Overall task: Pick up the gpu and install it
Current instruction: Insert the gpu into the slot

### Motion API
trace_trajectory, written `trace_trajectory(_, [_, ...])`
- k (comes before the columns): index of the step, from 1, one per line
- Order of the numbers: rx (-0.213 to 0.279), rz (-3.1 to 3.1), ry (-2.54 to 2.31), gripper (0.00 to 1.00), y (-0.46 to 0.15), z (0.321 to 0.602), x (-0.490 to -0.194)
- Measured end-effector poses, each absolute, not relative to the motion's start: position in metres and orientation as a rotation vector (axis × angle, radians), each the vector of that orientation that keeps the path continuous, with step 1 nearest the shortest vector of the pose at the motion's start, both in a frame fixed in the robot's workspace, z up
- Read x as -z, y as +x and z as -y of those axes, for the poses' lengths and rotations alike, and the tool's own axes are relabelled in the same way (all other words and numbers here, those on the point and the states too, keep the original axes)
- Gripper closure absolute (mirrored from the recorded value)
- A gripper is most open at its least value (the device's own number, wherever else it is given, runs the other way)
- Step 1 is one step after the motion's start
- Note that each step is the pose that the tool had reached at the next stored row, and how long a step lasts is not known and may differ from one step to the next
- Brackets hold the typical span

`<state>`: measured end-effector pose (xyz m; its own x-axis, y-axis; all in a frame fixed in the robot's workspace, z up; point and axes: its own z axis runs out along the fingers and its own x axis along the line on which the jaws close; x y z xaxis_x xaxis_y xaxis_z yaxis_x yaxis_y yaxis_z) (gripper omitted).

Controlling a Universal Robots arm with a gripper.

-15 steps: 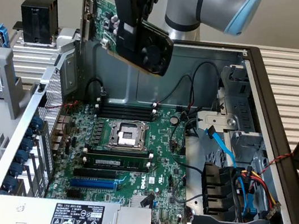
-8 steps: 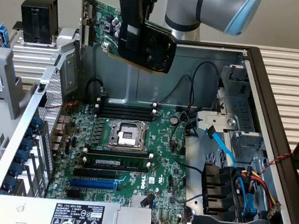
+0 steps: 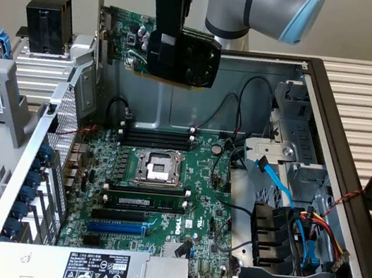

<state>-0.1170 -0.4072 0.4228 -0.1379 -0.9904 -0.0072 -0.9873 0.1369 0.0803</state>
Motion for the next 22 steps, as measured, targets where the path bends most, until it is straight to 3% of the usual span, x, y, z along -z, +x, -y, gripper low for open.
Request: trace_trajectory(22, [0.022,2.228,2.216,0.72,-0.133,0.408,-0.402])
